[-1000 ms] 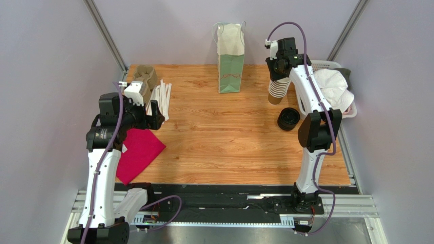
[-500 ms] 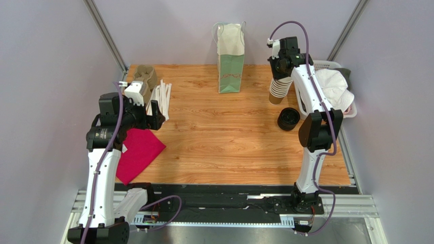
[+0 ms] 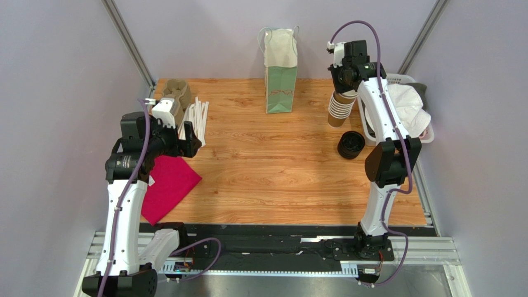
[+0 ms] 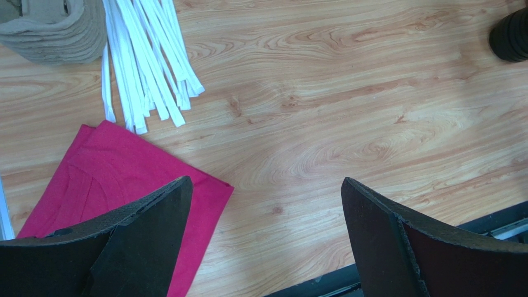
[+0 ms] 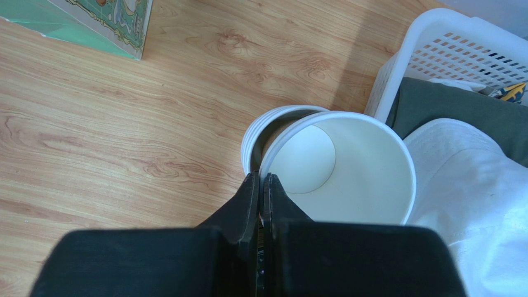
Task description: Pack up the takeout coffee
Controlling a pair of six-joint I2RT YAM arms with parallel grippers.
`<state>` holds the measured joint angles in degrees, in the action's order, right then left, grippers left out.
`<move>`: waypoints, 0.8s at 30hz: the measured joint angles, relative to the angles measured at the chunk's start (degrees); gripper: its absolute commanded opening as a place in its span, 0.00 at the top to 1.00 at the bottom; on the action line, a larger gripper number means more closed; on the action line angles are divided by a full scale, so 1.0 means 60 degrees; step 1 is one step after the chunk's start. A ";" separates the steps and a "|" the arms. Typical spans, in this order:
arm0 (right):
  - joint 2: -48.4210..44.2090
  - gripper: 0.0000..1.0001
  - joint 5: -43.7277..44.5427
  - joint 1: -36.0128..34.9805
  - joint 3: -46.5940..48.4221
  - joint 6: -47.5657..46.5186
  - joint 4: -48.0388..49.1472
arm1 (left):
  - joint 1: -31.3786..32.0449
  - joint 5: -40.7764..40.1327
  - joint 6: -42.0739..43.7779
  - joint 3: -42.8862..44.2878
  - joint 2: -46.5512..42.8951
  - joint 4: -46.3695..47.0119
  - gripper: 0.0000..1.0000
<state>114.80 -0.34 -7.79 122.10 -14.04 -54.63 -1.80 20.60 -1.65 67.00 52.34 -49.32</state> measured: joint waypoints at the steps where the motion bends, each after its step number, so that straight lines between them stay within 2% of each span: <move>1: -0.0029 0.97 0.0044 0.0000 0.0000 -0.0036 0.0000 | 0.0000 0.0011 0.0004 0.0000 0.0000 0.0011 0.01; 13: -0.0058 0.81 0.0160 0.0087 -0.0022 -0.0204 -0.0004 | 0.0000 0.0058 0.0004 0.0000 0.0066 0.0131 0.01; 21: -0.0058 0.81 0.0157 0.0189 -0.0029 -0.0211 -0.0007 | 0.0000 0.0069 0.0004 0.0000 0.0069 0.0131 0.01; 24: -0.0058 0.88 0.0153 0.0189 -0.0029 -0.0211 -0.0011 | 0.0000 0.0091 0.0004 0.0000 0.0069 0.0131 0.01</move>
<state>114.45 0.58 -6.66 121.93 -15.31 -54.70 -1.80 21.15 -1.63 67.00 52.75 -48.53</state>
